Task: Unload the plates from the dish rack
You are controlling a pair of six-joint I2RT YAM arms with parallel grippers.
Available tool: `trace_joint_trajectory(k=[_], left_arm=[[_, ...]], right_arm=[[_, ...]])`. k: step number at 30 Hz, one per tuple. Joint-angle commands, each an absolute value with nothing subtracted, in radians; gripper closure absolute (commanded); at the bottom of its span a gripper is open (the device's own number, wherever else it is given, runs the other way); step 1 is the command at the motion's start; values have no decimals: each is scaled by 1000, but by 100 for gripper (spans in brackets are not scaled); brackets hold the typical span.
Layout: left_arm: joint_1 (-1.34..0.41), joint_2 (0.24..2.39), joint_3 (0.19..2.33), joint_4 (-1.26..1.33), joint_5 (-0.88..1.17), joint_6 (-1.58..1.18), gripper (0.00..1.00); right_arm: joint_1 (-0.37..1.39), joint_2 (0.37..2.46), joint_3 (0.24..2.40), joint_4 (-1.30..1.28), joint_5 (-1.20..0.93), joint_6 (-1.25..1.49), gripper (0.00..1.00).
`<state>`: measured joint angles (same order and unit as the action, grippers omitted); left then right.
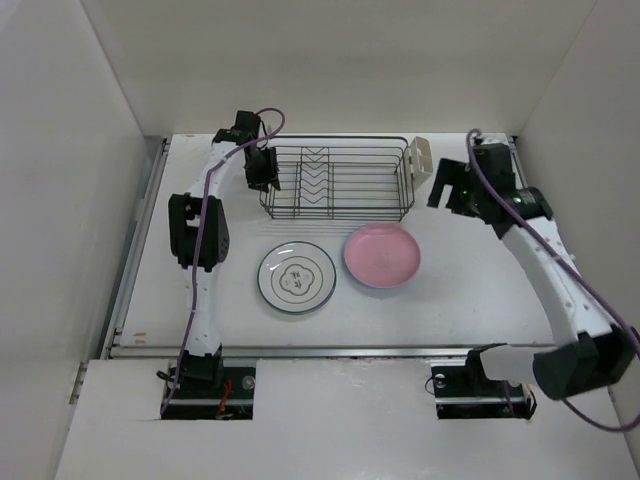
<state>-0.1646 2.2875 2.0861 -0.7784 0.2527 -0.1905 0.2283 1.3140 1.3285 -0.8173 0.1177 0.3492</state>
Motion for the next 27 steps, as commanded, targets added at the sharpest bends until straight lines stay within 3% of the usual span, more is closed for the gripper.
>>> trace_joint_trajectory(k=[1,4,8,14,27], left_arm=[[-172,2178,2154,-804,238,-173,66],[-172,2129,2154,-785,227,-163,63],[-172,2091,2154,-776,216,-141,61],[-172,2034,2154,-785,172,-112,59],[-74,1850,2053,-804,92,-48,54]], right_arm=[[222,1163,1393,-752,544,437,0],[222,1068,1355,-694,643,396,0],[222,1039,1273,-709,394,313,0],[222,1215,1166,-713,141,385,0],[356,1571,1062,-640,164,454,0]])
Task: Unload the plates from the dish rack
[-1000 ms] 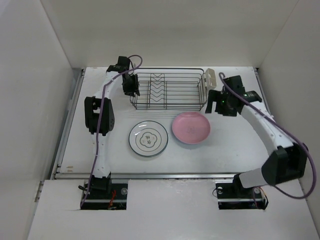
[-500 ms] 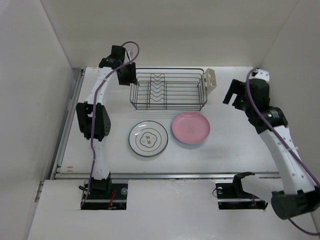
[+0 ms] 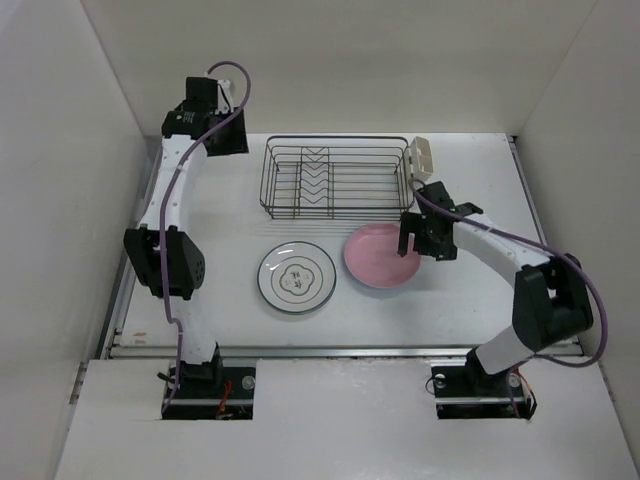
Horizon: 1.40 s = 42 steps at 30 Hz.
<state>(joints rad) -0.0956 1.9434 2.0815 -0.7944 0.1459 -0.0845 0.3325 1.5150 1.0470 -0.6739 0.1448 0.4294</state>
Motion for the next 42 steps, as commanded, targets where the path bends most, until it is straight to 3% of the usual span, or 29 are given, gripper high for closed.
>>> trace_joint_trajectory(k=[1,11,20,25,31,36,42], left_arm=[[-63,1838,2043,-792,69,-48,53],[-11,1773,1980,-772,71,-38,50],[-2,1764,1980,-772,71,-38,50],[20,1735,1980,-772,34,-57,49],[60,1680,1948,-761,-182,-118,42],[60,1671,1937,-761,-343,-149,39],[60,1671,1928,-761,-293,-158,39]], right_arm=[[365,1589,1062,-640,176,454,0],[394,1723,1092,-650,250,474,0],[403,1528,1195,-703,386,474,0],[403,1315,1311,-756,728,538,0],[403,1152,1333,-723,1280,566,0],[403,1154,1342,-736,1491,566,0],[403,1224,1376,-808,1563,566,0]])
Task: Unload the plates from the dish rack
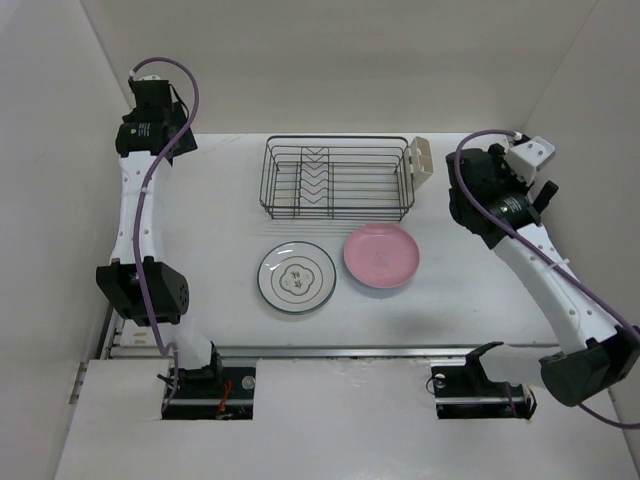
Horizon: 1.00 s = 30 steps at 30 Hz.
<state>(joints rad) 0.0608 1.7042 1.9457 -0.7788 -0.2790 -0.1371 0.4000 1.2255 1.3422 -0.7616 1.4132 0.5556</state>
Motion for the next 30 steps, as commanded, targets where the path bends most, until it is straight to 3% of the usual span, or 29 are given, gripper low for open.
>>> trace_joint_trajectory(k=[1,30], left_arm=[[60,1671,1928,-761,-282,-158,39],[60,1661,1882,-761,-227,-158,37]], right_arm=[[403,1224,1376,-808,1563,566,0],[403,1169,1358,-798,1468,575,0]])
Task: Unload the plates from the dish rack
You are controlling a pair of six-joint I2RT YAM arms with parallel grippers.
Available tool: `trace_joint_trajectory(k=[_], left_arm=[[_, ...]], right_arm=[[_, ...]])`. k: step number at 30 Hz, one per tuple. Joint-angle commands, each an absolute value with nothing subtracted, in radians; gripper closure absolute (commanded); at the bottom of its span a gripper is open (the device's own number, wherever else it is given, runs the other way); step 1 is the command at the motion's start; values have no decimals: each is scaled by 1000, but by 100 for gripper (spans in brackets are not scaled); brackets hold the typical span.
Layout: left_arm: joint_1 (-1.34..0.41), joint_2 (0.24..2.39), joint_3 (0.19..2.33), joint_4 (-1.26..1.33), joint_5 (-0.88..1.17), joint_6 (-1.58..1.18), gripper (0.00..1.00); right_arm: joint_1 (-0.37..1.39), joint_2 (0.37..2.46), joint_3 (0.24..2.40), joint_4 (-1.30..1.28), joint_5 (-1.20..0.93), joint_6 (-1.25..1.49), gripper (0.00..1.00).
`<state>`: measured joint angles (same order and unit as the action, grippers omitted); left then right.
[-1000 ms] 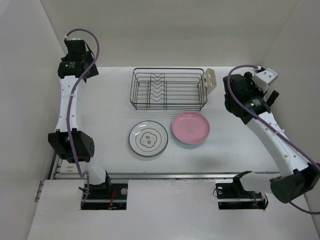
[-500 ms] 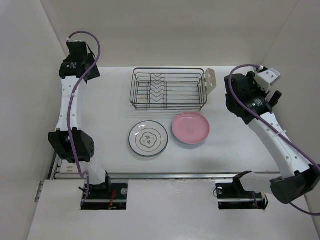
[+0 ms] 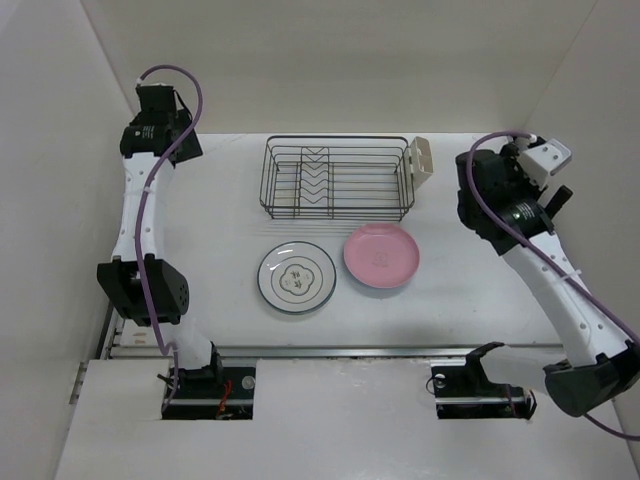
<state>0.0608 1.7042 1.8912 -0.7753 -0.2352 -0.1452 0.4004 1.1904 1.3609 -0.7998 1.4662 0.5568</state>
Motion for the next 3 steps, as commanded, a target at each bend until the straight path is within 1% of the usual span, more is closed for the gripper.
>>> trace_joint_trajectory(k=[1,3], left_arm=[[60,1652,1882,-761,-227,-158,37],[60,1652,1882,-761,-227,-158,37]], right_arm=[[403,1157,1358,-789,1468,575,0],[403,1147,1348,-779,1468,575,0]])
